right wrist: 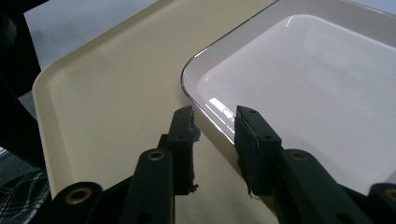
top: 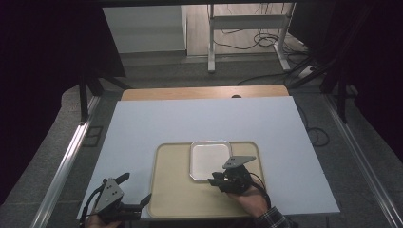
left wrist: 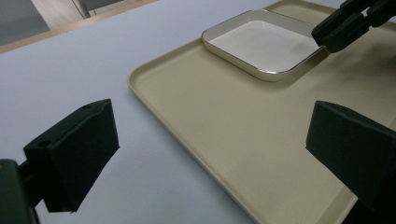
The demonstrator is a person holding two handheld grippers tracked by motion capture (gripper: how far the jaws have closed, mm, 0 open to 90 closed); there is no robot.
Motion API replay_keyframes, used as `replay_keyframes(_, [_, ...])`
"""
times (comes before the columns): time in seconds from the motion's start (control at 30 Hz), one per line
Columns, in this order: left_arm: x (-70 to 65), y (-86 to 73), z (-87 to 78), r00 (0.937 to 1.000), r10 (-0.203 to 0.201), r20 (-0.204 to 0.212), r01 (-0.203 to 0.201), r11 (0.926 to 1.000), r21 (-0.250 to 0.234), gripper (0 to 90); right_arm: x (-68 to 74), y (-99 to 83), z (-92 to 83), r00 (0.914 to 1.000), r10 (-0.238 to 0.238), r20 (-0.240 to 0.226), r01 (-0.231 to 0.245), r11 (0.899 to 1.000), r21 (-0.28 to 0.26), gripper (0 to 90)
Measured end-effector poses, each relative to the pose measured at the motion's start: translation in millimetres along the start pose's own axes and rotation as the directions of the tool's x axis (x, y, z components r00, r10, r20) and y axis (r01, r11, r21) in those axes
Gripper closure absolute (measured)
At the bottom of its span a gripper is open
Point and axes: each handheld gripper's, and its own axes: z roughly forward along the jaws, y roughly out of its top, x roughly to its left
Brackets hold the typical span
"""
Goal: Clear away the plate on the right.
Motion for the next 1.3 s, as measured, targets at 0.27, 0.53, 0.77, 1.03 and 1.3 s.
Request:
replay_keyframes(0.27, [0.0, 0.0, 0.0, 1.0000, 0.000, 0.000, 0.000, 1.0000, 0.000, 1.9, -2.4, 1.1, -9.2, 0.9997, 0.002, 0.023, -0.002, 1.000, -0.016, 61.3])
replay_keyframes(0.53, [0.0, 0.0, 0.0, 1.0000, 0.000, 0.000, 0.000, 1.0000, -0.001, 1.9, -3.4, 2.5, -19.5, 0.9981, -0.019, 0.058, 0.021, 0.999, -0.035, 52.9])
replay_keyframes(0.77, [0.0, 0.0, -0.2, 1.0000, 0.000, 0.000, 0.000, 1.0000, -0.001, 1.9, -4.8, 2.6, -26.1, 0.9966, -0.023, 0.079, 0.027, 0.999, -0.039, 48.0])
replay_keyframes(1.03, [-0.1, 0.0, -0.2, 1.0000, -0.001, 0.001, 0.001, 1.0000, -0.001, 1.9, -7.6, -0.1, -33.8, 0.9948, -0.026, 0.098, 0.031, 0.999, -0.042, 42.8])
replay_keyframes(1.3, [-0.1, 0.0, -0.2, 1.0000, -0.002, 0.000, 0.002, 1.0000, -0.001, 1.9, -9.3, -3.5, -43.2, 0.9920, -0.035, 0.121, 0.041, 0.998, -0.047, 39.9])
